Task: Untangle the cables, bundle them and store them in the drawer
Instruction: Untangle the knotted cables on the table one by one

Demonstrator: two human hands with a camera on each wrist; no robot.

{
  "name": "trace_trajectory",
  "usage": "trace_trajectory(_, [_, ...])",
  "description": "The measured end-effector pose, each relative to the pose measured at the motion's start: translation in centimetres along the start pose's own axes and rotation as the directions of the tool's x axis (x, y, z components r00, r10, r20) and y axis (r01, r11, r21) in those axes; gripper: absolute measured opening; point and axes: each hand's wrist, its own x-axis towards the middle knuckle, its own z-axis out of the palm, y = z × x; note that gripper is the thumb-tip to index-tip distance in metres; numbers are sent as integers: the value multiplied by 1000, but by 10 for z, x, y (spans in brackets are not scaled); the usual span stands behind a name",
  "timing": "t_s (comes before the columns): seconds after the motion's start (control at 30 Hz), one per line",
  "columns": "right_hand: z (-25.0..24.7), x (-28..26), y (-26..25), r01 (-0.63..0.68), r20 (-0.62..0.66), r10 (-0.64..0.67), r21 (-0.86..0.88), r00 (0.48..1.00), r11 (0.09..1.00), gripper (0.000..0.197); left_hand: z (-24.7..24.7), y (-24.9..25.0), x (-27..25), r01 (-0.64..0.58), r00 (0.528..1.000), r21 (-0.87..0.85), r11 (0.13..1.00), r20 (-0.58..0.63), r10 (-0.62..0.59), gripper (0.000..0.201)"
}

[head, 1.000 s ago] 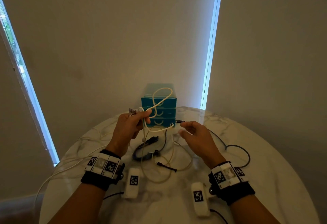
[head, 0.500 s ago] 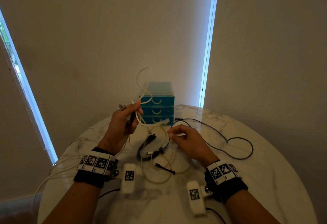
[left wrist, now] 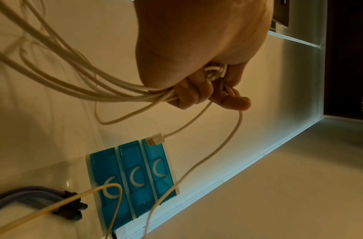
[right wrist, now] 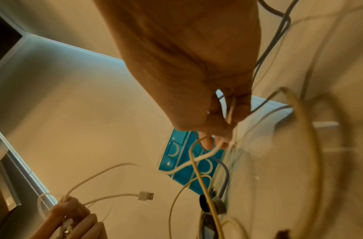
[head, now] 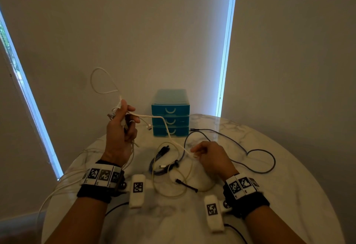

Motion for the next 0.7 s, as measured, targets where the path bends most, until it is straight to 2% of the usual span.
trace_trajectory(0.1, [-9,1,-9,134,-146,-114,129,983,983,23,-1,-3,1,8,1000,60,998,-11,-7,38])
trace_trajectory(0.2, [-23,-3,-20,205,-219,-154,237,964,950,16,1,-5,0,27,999,123,992,-29,-23,38])
trace_trajectory(0.33, [-30,-8,-23,140,-85,-124,235,989,962,10,1,-6,1,23,999,146,989,-45,-16,38])
trace_trajectory(0.4, [-27,-6,-20,65,-9,-65,280,998,958,30,0,-6,1,20,999,141,990,-50,-13,38])
trace_trajectory(0.47, [-25,-4,-18,-12,33,1,338,999,941,35,-1,-6,2,16,999,134,991,-49,-9,38])
trace_trajectory(0.57, [-26,-1,-14,-13,102,3,98,995,995,18,-2,-5,2,11,999,138,990,-50,-4,38])
trace_trajectory(0.7, [-31,-7,-19,33,257,22,-206,966,978,8,-2,-6,2,11,999,145,989,-46,-5,38])
